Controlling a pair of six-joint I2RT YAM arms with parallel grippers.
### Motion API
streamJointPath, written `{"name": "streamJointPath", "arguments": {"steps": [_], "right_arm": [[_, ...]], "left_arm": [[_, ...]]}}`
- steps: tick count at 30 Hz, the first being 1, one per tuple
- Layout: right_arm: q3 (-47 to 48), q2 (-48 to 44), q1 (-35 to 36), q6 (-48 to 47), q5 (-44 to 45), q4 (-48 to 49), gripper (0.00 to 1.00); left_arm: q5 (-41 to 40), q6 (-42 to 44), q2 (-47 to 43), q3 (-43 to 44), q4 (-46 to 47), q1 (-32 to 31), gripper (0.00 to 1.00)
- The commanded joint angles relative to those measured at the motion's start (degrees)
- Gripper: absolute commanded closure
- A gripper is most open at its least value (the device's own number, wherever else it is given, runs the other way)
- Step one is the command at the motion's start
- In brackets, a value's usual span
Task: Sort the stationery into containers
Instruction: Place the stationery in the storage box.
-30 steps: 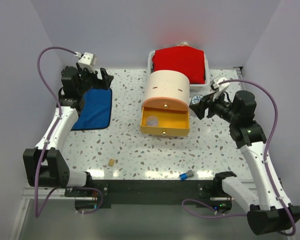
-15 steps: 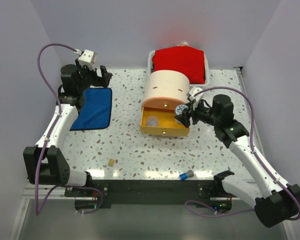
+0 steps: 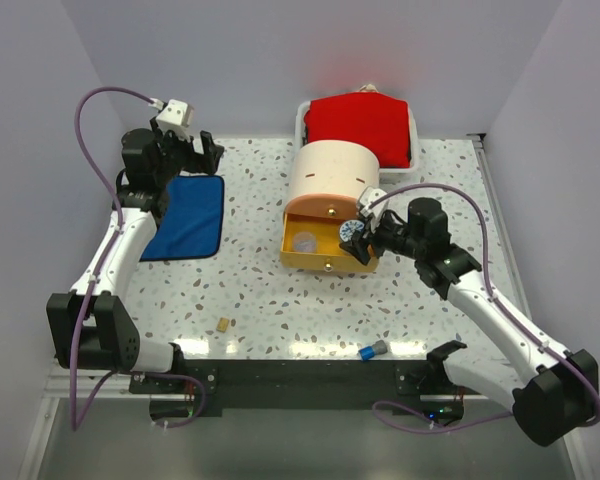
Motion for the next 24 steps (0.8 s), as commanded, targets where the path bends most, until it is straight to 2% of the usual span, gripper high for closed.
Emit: {"name": "streamJointPath", "arguments": {"steps": [1, 2, 5, 8, 11, 16, 22, 23, 24], "right_arm": [[0.6, 1.55, 0.36, 0.68, 2.5, 5.93, 0.86], [0.69, 1.73, 0.36, 1.73, 2.94, 6.11, 0.75], [1.13, 2.34, 0.28, 2.79, 3.3, 6.02, 0.59], [2.0, 2.17, 0.36, 3.15, 3.03, 5.67, 0.49], [2.88, 1.73, 0.36, 3.32, 2.68, 4.09, 0.42], [4.11, 1.38, 0.36, 4.11, 2.59, 1.19, 0.36], [3.76, 1.38, 0.28, 3.59, 2.33, 0.05, 0.22], [3.85, 1.46, 0.36, 3.85, 2.59, -0.3, 0.02], [4.29, 1.64, 0.36, 4.03, 2.51, -1.0, 0.01]], "left_arm": [[-0.19, 1.41, -0.49, 1.24, 0.87, -0.13, 0.1], [-0.19, 1.41, -0.49, 1.24, 0.87, -0.13, 0.1], [-0.01, 1.23, -0.66, 1.07, 0.87, -0.13, 0.1], [0.07, 1.14, -0.84, 0.8, 0.87, -0.13, 0.1], [0.07, 1.06, -1.19, 0.45, 0.96, -0.13, 0.1], [0.42, 0.53, -1.46, 0.01, 1.48, -0.13, 0.1], [0.78, 0.27, -1.81, -0.34, 1.66, -0.13, 0.1], [0.69, 0.18, -1.89, -0.43, 1.66, -0.13, 0.1], [0.86, 0.09, -1.98, -0.52, 1.75, -0.13, 0.1]]}}
